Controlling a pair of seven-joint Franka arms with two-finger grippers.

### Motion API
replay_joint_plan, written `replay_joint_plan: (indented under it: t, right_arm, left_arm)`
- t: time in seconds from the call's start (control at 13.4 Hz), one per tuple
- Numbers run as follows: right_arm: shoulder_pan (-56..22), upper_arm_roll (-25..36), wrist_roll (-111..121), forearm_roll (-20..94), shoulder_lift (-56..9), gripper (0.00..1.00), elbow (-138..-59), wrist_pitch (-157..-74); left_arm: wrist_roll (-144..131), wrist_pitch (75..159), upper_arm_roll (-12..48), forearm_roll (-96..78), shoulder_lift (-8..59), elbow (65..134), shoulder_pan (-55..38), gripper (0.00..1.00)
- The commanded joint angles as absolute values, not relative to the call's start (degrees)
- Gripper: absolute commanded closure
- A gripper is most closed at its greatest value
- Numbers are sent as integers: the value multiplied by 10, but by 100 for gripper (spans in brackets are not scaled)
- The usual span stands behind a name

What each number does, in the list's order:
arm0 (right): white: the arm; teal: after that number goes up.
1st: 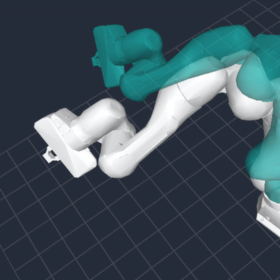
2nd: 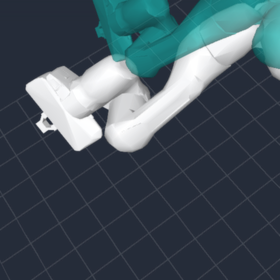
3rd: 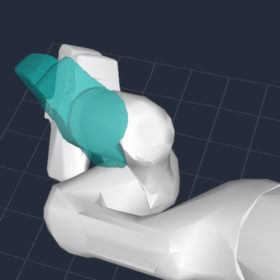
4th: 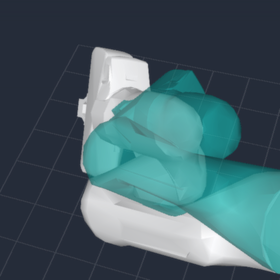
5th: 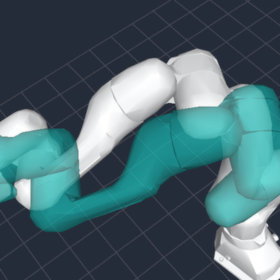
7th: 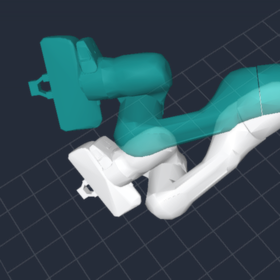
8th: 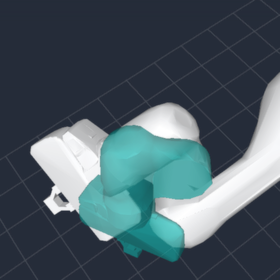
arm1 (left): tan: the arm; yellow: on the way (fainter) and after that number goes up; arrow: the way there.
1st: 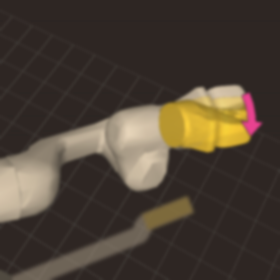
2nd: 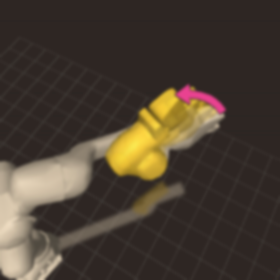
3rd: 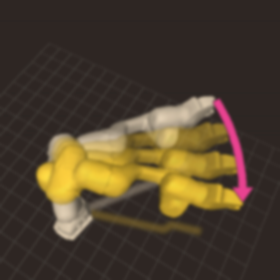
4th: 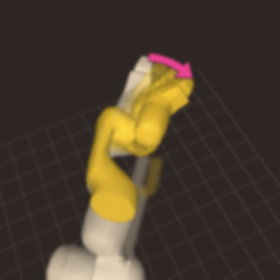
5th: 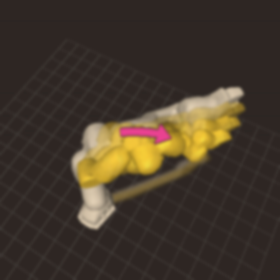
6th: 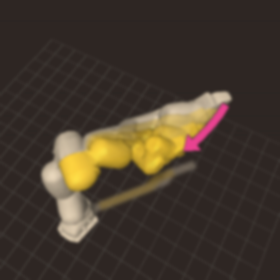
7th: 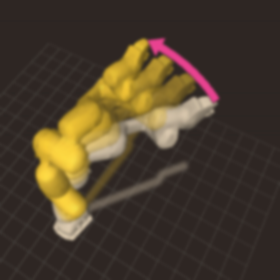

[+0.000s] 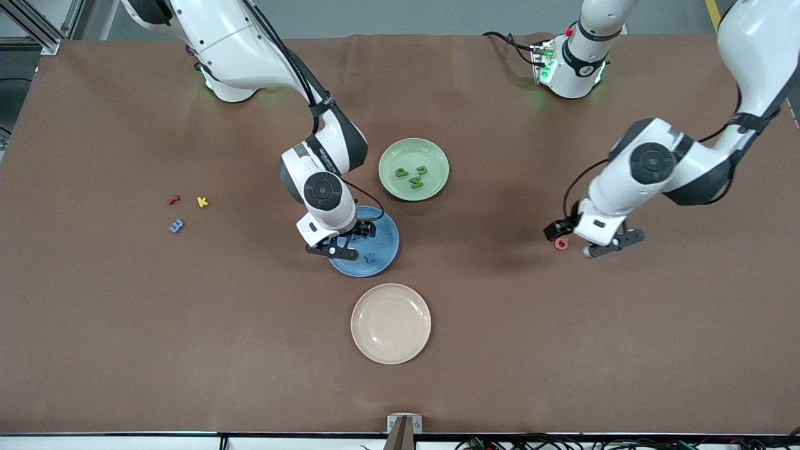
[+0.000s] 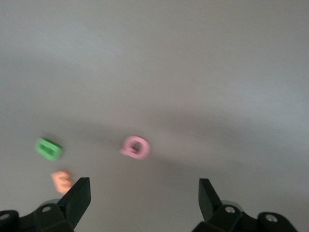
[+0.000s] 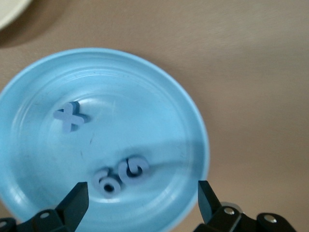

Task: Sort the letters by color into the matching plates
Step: 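Release the N on the green plate while the right places G on blue, then move the left gripper to the green B while the right reaches the blue m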

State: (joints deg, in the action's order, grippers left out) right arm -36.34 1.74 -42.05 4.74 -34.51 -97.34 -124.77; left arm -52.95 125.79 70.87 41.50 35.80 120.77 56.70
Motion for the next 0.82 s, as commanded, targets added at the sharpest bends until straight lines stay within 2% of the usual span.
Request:
replay_joint_plan:
  t: [0.0,0.37,0.6,0.75]
  right_arm:
    - [-333,15,-395,42,-279,0,-997,-1198]
    - [-238,16,-247,36,-195,0,-1077,-1197]
    - [-154,16,-134,14,-153,0,-1124,-1201]
    - [-87,15,-36,14,-149,0,-1134,-1203]
  left_arm:
    - [-423,1256,692,416,357,1215,609,6]
    - [-286,1273,653,434,366,1230,657,11]
    - [-279,1316,643,459,372,1258,664,16]
    - [-278,1358,622,505,374,1277,664,20]
